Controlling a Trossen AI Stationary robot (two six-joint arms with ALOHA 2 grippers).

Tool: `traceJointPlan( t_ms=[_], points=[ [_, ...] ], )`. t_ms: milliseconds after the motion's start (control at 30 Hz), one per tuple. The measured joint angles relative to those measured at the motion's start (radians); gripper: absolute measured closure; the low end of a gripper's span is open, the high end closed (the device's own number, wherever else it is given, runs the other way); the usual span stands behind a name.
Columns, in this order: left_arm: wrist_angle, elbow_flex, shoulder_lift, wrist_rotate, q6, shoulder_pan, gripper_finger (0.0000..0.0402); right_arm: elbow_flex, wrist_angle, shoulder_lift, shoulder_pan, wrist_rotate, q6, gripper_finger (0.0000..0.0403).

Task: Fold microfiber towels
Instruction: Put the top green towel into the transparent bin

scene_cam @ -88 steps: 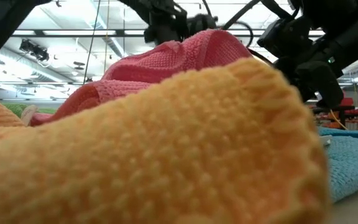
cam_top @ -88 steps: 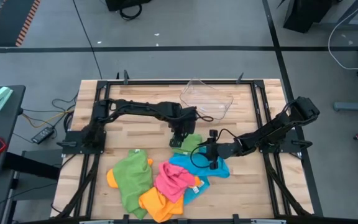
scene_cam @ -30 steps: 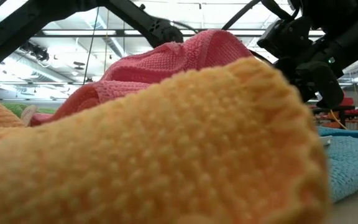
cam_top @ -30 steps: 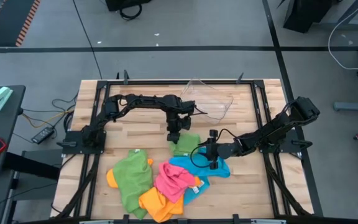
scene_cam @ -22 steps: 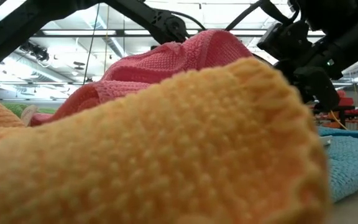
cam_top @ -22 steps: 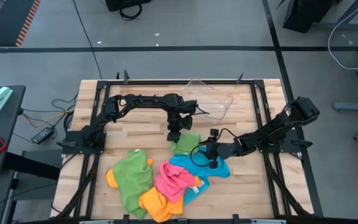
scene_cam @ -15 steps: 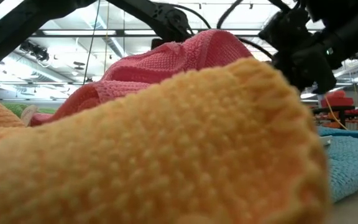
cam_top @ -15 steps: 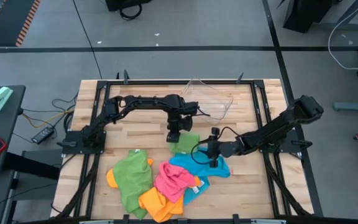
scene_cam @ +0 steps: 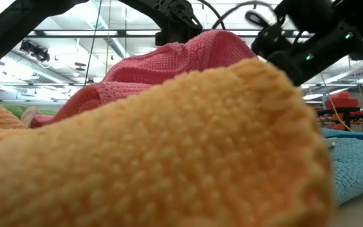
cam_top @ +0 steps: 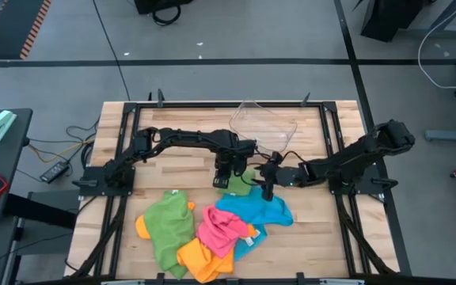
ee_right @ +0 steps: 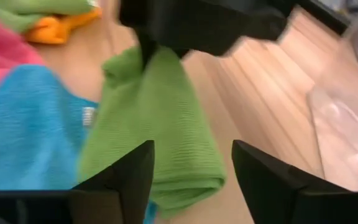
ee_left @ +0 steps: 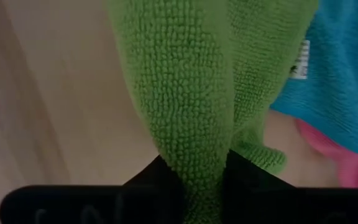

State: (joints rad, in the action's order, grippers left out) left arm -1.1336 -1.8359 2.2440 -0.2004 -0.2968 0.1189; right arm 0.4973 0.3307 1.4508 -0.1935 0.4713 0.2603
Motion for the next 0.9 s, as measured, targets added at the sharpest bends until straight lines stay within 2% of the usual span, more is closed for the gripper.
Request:
traceJointPlan(
  t_ms=[167, 333, 567, 767, 900],
  points=[
    [0.020, 0.000, -0.010, 0.072, 0.024, -0.014, 0.0335, 0.000, 0.044, 0.028, 0.017, -0.040, 0.012, 0.0132],
    [0.053, 0.000, -0.035, 0.136, 0.055, -0.042, 0.0335, 0.000, 0.070, 0.028, 0.020, -0.063, -0.001, 0.0114],
    [0.096, 0.000, -0.047, 0.233, 0.130, -0.097, 0.0335, 0.000, 0.084, 0.023, 0.023, -0.056, -0.016, 0.0111],
    [0.119, 0.000, -0.047, 0.352, 0.182, -0.134, 0.0335, 0.000, 0.060, 0.024, 0.024, -0.104, 0.009, 0.0113],
    [0.133, 0.000, -0.052, 0.358, 0.212, -0.139, 0.0335, 0.000, 0.061, 0.023, 0.024, -0.124, 0.036, 0.0125]
  ],
)
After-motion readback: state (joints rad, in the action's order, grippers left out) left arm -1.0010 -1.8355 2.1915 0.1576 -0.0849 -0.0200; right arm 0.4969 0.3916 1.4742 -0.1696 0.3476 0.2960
